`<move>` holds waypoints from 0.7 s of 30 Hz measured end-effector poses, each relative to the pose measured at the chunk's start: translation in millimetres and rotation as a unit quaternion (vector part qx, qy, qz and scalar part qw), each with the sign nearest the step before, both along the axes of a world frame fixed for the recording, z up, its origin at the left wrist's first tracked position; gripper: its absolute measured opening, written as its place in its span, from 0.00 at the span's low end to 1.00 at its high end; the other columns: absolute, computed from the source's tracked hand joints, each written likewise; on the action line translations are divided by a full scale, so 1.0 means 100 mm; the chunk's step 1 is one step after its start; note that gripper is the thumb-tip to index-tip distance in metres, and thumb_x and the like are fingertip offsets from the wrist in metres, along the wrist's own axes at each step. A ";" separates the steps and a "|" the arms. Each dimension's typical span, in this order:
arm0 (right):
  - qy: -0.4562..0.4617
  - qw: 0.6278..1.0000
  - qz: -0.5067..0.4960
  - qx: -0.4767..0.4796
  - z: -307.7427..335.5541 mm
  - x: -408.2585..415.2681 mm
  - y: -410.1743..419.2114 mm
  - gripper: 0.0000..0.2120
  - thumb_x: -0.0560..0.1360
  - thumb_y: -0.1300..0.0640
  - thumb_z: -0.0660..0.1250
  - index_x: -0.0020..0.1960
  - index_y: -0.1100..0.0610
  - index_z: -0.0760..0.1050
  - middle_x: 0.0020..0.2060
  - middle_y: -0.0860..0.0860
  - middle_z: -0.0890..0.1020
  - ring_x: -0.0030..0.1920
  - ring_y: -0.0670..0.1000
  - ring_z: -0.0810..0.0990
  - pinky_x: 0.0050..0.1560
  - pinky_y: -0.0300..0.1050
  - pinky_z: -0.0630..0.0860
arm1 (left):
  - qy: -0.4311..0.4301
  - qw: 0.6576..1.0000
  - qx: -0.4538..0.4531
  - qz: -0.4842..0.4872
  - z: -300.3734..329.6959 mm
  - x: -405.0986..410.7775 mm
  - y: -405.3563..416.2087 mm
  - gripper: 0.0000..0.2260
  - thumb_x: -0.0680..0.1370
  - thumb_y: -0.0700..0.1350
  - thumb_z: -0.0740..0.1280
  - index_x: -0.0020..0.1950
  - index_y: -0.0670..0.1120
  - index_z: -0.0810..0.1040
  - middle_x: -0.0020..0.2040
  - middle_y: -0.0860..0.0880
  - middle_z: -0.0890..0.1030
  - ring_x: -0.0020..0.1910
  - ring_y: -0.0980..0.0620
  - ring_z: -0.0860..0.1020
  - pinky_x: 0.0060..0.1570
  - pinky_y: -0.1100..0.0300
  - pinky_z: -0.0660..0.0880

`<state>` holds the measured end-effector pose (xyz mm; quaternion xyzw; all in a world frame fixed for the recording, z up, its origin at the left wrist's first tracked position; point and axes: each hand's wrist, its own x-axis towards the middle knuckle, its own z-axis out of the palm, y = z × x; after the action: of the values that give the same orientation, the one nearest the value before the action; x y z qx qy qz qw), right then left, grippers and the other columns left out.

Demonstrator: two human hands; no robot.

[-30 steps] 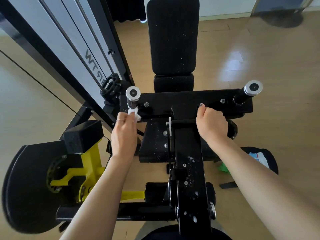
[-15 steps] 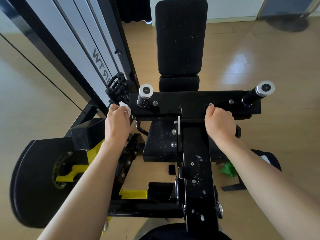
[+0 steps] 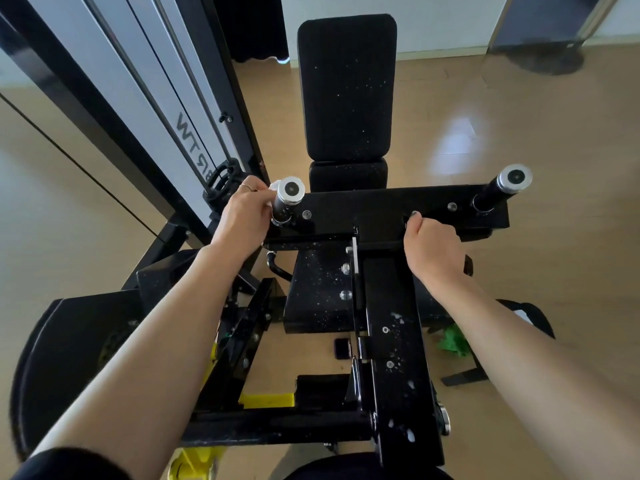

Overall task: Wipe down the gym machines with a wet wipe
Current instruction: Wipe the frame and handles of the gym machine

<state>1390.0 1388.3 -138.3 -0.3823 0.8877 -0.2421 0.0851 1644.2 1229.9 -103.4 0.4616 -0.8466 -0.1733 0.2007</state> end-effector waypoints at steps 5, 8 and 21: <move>-0.003 1.000 0.000 -0.019 -0.03 0.00 0.01 0.29 0.87 0.48 0.47 0.32 0.56 0.72 0.28 0.53 0.77 0.30 0.53 0.77 0.32 0.45 0.68 | 0.025 0.994 0.096 0.044 0.06 0.25 0.16 0.08 0.81 0.39 0.63 0.48 0.47 0.82 0.47 0.49 0.80 0.46 0.49 0.79 0.47 0.63 0.74; -0.005 1.000 0.002 -0.018 -0.04 -0.01 0.00 0.28 0.87 0.48 0.47 0.33 0.56 0.72 0.29 0.53 0.77 0.31 0.53 0.77 0.36 0.46 0.70 | 0.118 0.977 0.138 0.108 0.17 0.32 0.30 0.10 0.81 0.45 0.63 0.41 0.44 0.76 0.39 0.42 0.79 0.36 0.46 0.78 0.39 0.56 0.76; -0.007 1.000 -0.004 0.001 0.00 0.01 -0.02 0.28 0.86 0.47 0.47 0.32 0.55 0.70 0.32 0.56 0.79 0.36 0.59 0.80 0.43 0.56 0.80 | 0.180 0.949 0.193 0.173 0.69 0.24 0.51 0.12 0.78 0.43 0.63 0.34 0.47 0.75 0.35 0.51 0.70 0.36 0.54 0.69 0.39 0.58 0.67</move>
<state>1391.3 1386.7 -138.3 -0.3771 0.8887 -0.2444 0.0909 1668.0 1280.9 -34.7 0.5916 -0.6541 -0.3761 0.2841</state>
